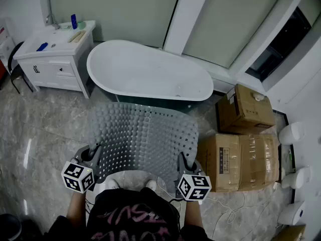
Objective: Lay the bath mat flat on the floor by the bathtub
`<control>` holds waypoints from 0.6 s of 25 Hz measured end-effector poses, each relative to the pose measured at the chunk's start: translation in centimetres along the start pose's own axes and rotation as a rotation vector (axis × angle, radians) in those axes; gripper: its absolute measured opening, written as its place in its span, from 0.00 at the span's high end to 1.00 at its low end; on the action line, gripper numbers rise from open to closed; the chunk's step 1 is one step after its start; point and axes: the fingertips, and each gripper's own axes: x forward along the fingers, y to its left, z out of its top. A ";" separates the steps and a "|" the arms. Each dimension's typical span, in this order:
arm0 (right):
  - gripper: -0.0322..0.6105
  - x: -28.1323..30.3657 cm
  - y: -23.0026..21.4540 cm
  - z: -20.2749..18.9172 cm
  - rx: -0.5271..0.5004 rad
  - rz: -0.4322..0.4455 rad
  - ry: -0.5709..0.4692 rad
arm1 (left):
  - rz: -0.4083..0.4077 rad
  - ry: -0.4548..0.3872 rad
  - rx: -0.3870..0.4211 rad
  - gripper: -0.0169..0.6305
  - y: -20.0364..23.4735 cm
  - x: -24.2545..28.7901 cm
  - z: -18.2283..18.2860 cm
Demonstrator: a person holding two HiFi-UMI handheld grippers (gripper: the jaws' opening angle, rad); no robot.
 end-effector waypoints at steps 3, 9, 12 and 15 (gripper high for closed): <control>0.88 0.3 0.6 0.1 -0.014 0.003 0.003 | -0.001 0.005 0.003 0.95 0.3 -0.1 -0.1; 0.88 0.5 1.4 -0.3 -0.012 -0.006 0.003 | -0.006 0.013 0.003 0.95 1.1 -0.3 -0.4; 0.88 0.6 1.9 -0.5 -0.008 -0.008 0.005 | -0.008 0.016 0.005 0.95 1.4 -0.6 -0.6; 0.88 0.5 2.5 -0.9 0.010 -0.008 0.002 | -0.013 0.020 0.007 0.95 1.6 -0.8 -0.8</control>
